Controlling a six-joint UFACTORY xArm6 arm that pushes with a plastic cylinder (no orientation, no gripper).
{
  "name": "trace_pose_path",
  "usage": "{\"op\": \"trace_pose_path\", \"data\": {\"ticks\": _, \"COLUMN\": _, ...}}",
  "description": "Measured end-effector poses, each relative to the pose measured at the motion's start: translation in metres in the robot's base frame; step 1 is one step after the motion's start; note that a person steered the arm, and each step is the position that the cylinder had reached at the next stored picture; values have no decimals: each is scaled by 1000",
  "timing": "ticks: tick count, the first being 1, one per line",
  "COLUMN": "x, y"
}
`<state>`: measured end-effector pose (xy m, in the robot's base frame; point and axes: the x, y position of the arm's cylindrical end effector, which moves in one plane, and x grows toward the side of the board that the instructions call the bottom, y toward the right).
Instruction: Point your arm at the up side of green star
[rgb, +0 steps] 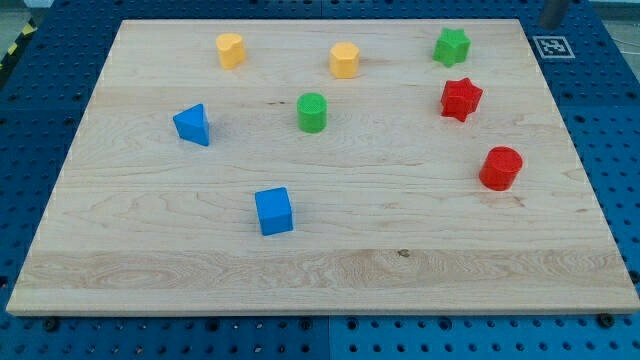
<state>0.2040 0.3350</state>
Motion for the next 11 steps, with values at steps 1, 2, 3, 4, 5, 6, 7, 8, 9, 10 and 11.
{"op": "trace_pose_path", "data": {"ticks": 1, "x": -2, "y": -15}}
{"op": "trace_pose_path", "data": {"ticks": 2, "x": -13, "y": -41}}
{"op": "trace_pose_path", "data": {"ticks": 3, "x": -12, "y": -59}}
{"op": "trace_pose_path", "data": {"ticks": 4, "x": -12, "y": -82}}
{"op": "trace_pose_path", "data": {"ticks": 5, "x": -12, "y": -89}}
{"op": "trace_pose_path", "data": {"ticks": 6, "x": -12, "y": -100}}
{"op": "trace_pose_path", "data": {"ticks": 7, "x": -12, "y": -113}}
{"op": "trace_pose_path", "data": {"ticks": 8, "x": -12, "y": -118}}
{"op": "trace_pose_path", "data": {"ticks": 9, "x": -12, "y": -124}}
{"op": "trace_pose_path", "data": {"ticks": 10, "x": -12, "y": -151}}
{"op": "trace_pose_path", "data": {"ticks": 11, "x": -12, "y": -163}}
